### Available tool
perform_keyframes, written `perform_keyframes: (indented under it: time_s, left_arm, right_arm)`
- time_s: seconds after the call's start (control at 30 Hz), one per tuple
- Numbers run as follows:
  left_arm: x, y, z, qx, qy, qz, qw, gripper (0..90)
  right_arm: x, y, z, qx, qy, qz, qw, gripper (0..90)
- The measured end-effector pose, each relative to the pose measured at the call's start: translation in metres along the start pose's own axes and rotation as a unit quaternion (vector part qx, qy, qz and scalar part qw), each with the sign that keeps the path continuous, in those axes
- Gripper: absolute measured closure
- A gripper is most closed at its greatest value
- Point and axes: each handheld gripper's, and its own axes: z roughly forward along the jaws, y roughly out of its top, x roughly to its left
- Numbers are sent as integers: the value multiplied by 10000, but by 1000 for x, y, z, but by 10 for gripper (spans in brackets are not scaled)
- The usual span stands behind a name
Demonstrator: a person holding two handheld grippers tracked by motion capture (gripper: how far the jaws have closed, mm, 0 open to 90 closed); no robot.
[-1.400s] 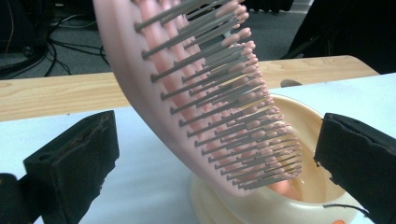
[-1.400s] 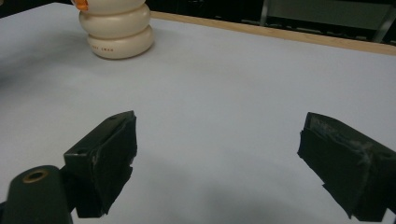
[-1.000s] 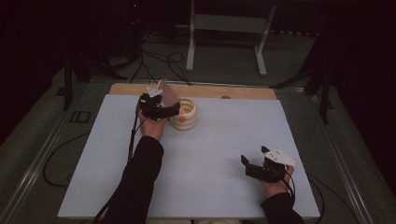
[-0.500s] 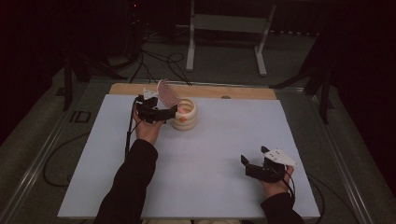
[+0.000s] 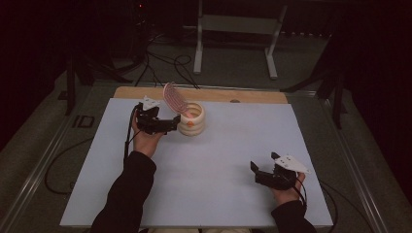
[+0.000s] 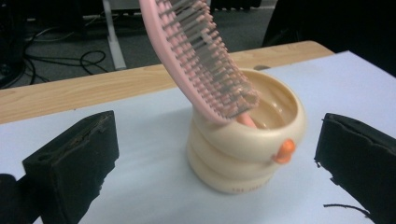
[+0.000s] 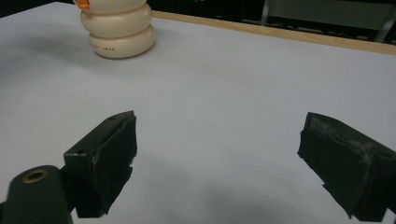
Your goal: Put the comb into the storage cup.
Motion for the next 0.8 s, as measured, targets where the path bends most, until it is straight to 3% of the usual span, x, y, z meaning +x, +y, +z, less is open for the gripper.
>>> perform_keyframes:
  time_s: [0.1, 0.53, 0.6, 0.63, 0.8]
  left_arm:
    - [-4, -2, -7, 35, -10, 200, 9998, 3]
    - [-9, -21, -34, 39, -128, 604, 9981, 3]
    - [-9, -21, -34, 39, -128, 604, 9981, 3]
    - [-8, -28, -43, -17, -151, 638, 9978, 3]
    - [-1, -41, -59, -152, -176, 521, 9984, 2]
  right_arm:
    - [1, 0, 0, 12, 5, -17, 10000, 110]
    - [2, 0, 0, 11, 26, -34, 10000, 110]
    - [3, 0, 0, 16, 23, -37, 10000, 110]
    - [3, 0, 0, 16, 23, -37, 10000, 110]
    - [4, 0, 1, 5, 46, -54, 10000, 109]
